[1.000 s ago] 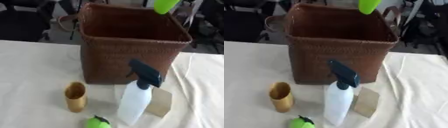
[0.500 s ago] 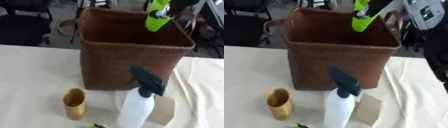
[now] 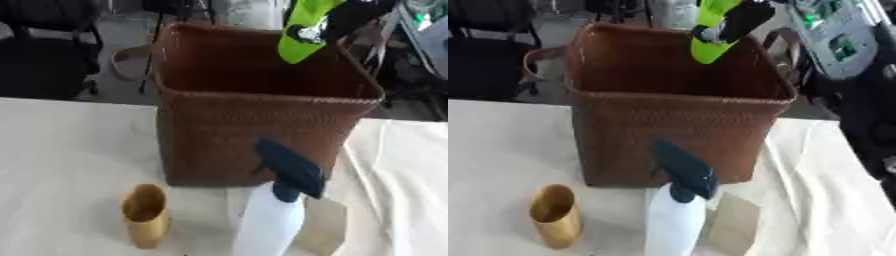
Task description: Pick up objects on the table and place them in the box.
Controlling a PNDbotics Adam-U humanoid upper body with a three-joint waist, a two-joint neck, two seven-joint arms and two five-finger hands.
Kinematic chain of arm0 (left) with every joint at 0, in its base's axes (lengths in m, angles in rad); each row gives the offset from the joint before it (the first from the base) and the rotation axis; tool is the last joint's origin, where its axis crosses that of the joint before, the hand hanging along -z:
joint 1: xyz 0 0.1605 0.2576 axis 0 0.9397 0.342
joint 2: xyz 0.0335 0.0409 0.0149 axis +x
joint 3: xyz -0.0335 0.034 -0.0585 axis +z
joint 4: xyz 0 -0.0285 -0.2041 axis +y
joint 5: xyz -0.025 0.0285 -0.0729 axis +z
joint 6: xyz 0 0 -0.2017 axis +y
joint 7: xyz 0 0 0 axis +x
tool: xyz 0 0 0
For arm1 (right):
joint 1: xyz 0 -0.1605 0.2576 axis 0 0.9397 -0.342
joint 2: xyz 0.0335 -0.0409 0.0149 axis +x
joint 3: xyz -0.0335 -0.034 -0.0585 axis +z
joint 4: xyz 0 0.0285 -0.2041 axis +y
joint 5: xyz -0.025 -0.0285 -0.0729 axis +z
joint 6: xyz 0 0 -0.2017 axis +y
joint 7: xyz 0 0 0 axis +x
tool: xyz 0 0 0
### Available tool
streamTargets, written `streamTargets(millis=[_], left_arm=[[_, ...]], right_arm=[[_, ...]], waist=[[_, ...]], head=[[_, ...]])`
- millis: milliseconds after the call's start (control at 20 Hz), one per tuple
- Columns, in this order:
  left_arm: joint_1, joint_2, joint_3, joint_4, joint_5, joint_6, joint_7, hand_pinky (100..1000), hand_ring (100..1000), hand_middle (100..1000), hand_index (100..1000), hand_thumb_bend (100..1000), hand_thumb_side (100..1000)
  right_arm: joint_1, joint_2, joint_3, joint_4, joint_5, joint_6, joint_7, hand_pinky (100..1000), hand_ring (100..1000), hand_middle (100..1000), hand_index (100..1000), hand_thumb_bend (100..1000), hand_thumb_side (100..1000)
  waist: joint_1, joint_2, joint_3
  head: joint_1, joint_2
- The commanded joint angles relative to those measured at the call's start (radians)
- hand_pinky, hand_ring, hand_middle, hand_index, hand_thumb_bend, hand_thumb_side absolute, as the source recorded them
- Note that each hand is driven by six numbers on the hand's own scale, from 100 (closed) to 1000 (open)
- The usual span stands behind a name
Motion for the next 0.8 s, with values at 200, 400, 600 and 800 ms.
streamTargets(millis=[200,400,600,800], left_arm=[[-0.002,0.01,0.007,-0.009,0.009,-0.003,-0.004,951,893,831,771,100,965],[-0.004,0.009,0.006,-0.009,0.01,-0.004,-0.005,952,893,831,772,100,965],[-0.003,0.006,0.006,-0.009,0.01,-0.005,-0.006,952,893,831,772,100,965],[-0.003,0.005,0.007,-0.009,0.01,-0.005,-0.006,952,893,831,772,100,965]], right_arm=[[0.011,-0.031,0.016,-0.042,0.029,-0.045,-0.093,371,593,611,666,100,655],[0.016,-0.026,0.04,-0.008,0.011,-0.066,-0.15,469,659,654,699,100,763],[0.018,-0.023,0.049,0.015,0.011,-0.082,-0.181,602,772,769,812,150,897],[0.019,-0.021,0.051,0.024,0.012,-0.096,-0.189,615,784,795,824,152,911]], waist=[[0.013,-0.027,-0.003],[0.015,-0.029,-0.003],[0.016,-0.027,-0.003],[0.017,-0.026,-0.003]], head=[[-0.003,-0.005],[-0.004,-0.003],[-0.008,-0.006],[-0.008,-0.007]])
